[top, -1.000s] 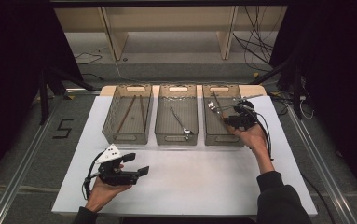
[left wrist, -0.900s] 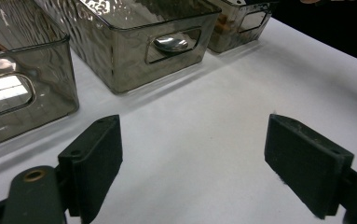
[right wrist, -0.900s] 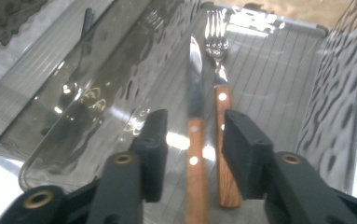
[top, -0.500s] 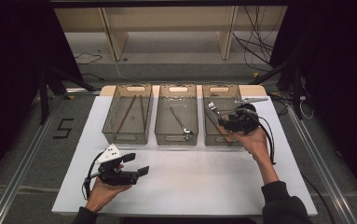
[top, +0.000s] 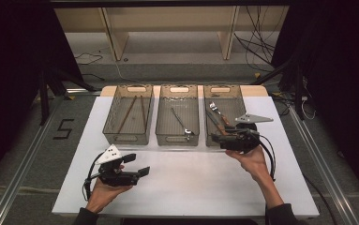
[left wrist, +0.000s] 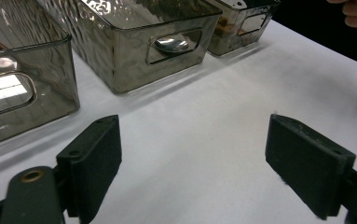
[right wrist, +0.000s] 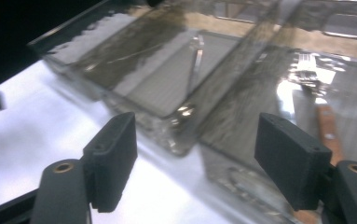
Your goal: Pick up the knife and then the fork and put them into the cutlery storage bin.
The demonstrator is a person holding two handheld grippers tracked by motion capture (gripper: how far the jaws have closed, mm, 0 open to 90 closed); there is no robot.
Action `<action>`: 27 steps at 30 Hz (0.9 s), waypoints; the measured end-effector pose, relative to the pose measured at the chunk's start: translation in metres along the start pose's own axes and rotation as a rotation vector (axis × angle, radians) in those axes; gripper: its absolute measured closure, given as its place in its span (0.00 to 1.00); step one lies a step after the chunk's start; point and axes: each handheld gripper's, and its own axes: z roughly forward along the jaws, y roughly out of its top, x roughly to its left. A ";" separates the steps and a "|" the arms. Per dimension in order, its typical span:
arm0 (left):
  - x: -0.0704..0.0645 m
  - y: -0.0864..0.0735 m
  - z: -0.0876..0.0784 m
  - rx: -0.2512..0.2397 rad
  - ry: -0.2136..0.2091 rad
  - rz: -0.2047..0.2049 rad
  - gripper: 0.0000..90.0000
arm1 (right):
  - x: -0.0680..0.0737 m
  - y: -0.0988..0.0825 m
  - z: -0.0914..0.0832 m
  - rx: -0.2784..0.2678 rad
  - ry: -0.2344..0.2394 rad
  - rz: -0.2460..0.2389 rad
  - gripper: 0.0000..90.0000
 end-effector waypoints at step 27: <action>0.001 -0.004 -0.002 -0.013 -0.034 -0.009 0.18 | 0.033 -0.062 -0.028 -0.139 0.096 -0.024 0.30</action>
